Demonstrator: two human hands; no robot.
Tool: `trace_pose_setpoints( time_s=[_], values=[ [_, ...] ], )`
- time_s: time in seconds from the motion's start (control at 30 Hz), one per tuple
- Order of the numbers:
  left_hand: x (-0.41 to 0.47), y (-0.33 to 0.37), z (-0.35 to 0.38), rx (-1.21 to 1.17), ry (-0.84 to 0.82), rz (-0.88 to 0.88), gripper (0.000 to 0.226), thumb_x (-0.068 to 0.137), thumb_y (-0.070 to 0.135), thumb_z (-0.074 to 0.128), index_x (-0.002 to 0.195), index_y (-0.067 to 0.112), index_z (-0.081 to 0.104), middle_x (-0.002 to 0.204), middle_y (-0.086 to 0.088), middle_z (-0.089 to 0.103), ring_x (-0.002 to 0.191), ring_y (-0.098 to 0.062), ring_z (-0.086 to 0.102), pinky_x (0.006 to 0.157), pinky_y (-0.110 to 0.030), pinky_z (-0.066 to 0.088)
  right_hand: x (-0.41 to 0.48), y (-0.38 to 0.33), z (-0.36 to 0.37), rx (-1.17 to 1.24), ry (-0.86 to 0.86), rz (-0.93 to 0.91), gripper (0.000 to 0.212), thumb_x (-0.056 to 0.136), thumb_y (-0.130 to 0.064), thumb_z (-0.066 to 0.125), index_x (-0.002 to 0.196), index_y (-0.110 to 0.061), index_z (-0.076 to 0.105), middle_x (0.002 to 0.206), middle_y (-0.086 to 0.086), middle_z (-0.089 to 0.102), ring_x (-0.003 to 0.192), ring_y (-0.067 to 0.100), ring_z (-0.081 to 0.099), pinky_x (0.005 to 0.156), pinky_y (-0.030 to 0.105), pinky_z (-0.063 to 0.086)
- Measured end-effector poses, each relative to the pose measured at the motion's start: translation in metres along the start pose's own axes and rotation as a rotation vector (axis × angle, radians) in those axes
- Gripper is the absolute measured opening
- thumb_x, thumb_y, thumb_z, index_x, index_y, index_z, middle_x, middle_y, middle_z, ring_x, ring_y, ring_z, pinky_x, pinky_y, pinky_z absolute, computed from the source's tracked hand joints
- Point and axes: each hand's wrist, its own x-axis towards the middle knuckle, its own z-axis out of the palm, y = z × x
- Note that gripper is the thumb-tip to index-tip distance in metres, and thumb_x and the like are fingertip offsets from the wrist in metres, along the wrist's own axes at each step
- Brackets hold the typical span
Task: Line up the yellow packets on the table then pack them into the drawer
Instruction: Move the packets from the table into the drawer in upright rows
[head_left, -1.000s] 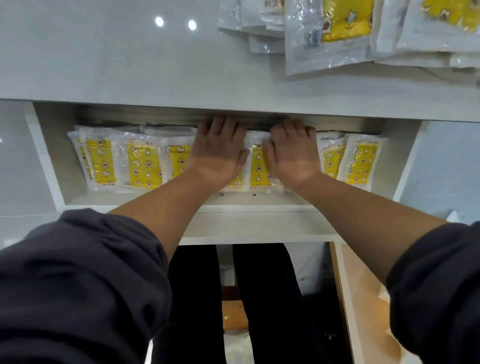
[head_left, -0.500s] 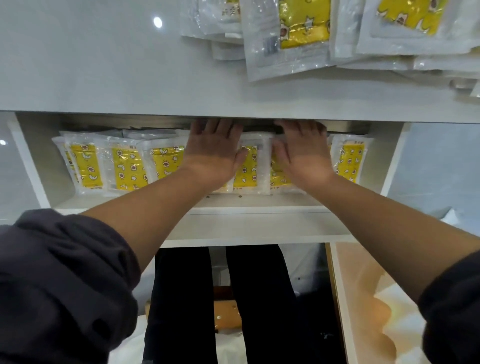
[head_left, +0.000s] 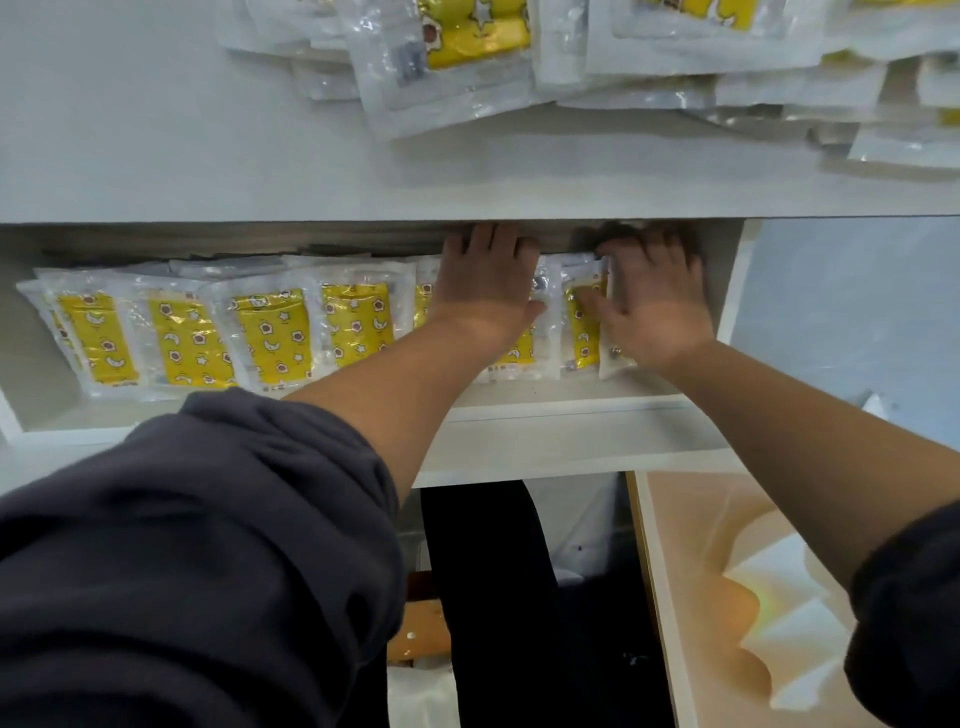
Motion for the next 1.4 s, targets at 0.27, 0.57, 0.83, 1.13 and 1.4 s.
trace_pose_setpoints(
  time_s=[0.27, 0.57, 0.83, 1.13, 1.4],
  values=[
    [0.003, 0.003, 0.003, -0.006, 0.027, -0.010, 0.055, 0.091, 0.049, 0.055, 0.133, 0.018, 0.041, 0.136, -0.007, 0.043, 0.126, -0.029, 0.039, 0.101, -0.042, 0.033, 0.013, 0.005, -0.001, 0.196, -0.002, 0.031, 0.011, 0.091, -0.035, 0.058, 0.099, -0.028, 0.062, 0.123, 0.004, 0.053, 0.124, 0.029, 0.041, 0.102, 0.041, 0.025],
    [0.004, 0.009, 0.000, 0.024, 0.018, 0.079, 0.047, 0.093, 0.040, 0.054, 0.134, 0.019, 0.043, 0.134, -0.009, 0.042, 0.124, -0.031, 0.040, 0.100, -0.043, 0.034, 0.015, -0.004, -0.001, 0.091, 0.013, 0.084, 0.014, 0.096, -0.030, 0.047, 0.103, -0.023, 0.057, 0.117, 0.006, 0.055, 0.115, 0.030, 0.047, 0.093, 0.040, 0.029],
    [-0.012, 0.009, -0.012, 0.029, -0.023, 0.099, 0.067, 0.095, 0.041, 0.047, 0.152, 0.021, 0.016, 0.152, -0.008, 0.024, 0.139, -0.030, 0.024, 0.112, -0.047, 0.022, -0.013, -0.002, 0.009, 0.037, 0.120, 0.070, 0.062, 0.096, -0.040, 0.045, 0.147, -0.008, 0.031, 0.148, 0.018, 0.036, 0.138, 0.038, 0.031, 0.115, 0.050, 0.021],
    [-0.042, 0.010, -0.034, 0.017, -0.107, 0.073, 0.071, 0.094, 0.027, 0.047, 0.154, 0.020, 0.011, 0.160, -0.009, 0.009, 0.147, -0.028, 0.010, 0.119, -0.050, 0.012, -0.039, -0.005, -0.004, 0.019, -0.035, 0.027, 0.075, 0.093, -0.038, 0.054, 0.153, -0.012, 0.017, 0.161, 0.014, 0.009, 0.149, 0.032, 0.006, 0.117, 0.051, 0.013],
    [-0.113, 0.001, -0.115, -0.243, 0.028, -0.078, 0.040, 0.092, 0.026, 0.049, 0.130, 0.015, 0.051, 0.128, -0.007, 0.052, 0.117, -0.027, 0.048, 0.093, -0.041, 0.040, -0.080, -0.058, -0.082, 0.314, -0.065, -0.092, 0.049, 0.096, -0.023, 0.048, 0.143, -0.012, 0.039, 0.147, 0.010, 0.039, 0.129, 0.030, 0.043, 0.102, 0.041, 0.042]
  ],
)
